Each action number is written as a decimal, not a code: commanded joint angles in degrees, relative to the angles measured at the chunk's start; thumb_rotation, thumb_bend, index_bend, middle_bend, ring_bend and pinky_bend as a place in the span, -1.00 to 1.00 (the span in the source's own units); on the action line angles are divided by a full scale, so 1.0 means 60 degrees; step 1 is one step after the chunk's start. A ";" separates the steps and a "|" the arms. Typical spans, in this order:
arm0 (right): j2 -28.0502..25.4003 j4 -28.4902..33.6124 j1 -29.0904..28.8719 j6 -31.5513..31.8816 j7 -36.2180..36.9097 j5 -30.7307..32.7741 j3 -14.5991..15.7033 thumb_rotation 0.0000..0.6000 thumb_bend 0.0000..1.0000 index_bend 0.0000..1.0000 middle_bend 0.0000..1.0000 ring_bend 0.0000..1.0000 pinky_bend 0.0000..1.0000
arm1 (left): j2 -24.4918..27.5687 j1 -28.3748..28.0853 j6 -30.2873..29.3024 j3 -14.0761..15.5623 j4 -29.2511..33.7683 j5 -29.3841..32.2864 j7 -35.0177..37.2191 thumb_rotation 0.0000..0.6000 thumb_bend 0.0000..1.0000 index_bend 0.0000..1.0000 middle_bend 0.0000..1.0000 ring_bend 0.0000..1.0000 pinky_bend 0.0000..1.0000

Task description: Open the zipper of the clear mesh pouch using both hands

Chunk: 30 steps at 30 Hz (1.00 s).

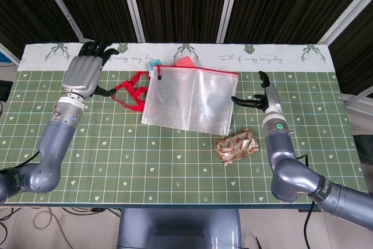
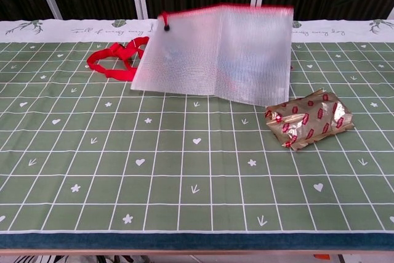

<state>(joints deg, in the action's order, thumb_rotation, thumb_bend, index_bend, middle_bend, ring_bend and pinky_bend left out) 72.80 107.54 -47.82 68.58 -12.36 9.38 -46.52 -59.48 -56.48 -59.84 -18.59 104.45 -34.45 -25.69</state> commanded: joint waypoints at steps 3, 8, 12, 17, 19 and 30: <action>-0.0454 0.0713 0.0378 0.0305 -0.0444 -0.1016 0.0810 1.00 -0.62 -1.00 -1.00 -1.00 -0.58 | 0.0273 0.0715 -0.0460 0.0352 0.0915 -0.0896 0.0454 1.00 -0.80 -0.62 -0.85 -1.00 -1.00; -0.0919 0.1494 0.1098 0.0575 -0.0870 -0.3032 0.2159 1.00 -0.75 -1.00 -1.00 -1.00 -0.58 | 0.0450 0.1708 -0.1179 0.1106 0.1725 -0.2278 0.0738 1.00 -0.79 -0.64 -0.85 -1.00 -1.00; -0.1320 0.1950 0.2118 0.0887 -0.0981 -0.5947 0.3766 1.00 -0.78 -1.00 -1.00 -1.00 -0.58 | 0.0280 0.3006 -0.2436 0.2024 0.2063 -0.4145 0.1232 1.00 -0.80 -0.79 -0.93 -1.00 -1.00; -0.1811 0.1566 0.3364 0.1429 -0.1417 -0.9702 0.6038 1.00 -0.79 -1.00 -1.00 -1.00 -0.60 | 0.0054 0.4531 -0.3628 0.3464 0.1653 -0.6103 0.1426 1.00 -0.84 -0.99 -1.00 -1.00 -1.00; -0.1882 0.1164 0.3928 0.1714 -0.1097 -1.1091 0.6765 1.00 -0.79 -1.00 -1.00 -1.00 -0.60 | -0.0052 0.5081 -0.4033 0.3925 0.1289 -0.6726 0.1465 1.00 -0.86 -1.00 -1.00 -1.00 -1.00; -0.1536 -0.1839 0.6077 0.3618 0.1015 -1.4773 0.8380 1.00 -0.79 -1.00 -1.00 -1.00 -0.60 | -0.0805 0.7198 -0.5770 0.4755 -0.1026 -0.8267 0.2121 1.00 -0.86 -1.00 -1.00 -1.00 -1.00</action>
<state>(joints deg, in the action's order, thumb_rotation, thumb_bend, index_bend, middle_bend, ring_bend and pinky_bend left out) 63.01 102.23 -15.97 85.99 -10.66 -75.00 0.43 -63.21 -15.20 -92.89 8.92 100.51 -82.40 -14.05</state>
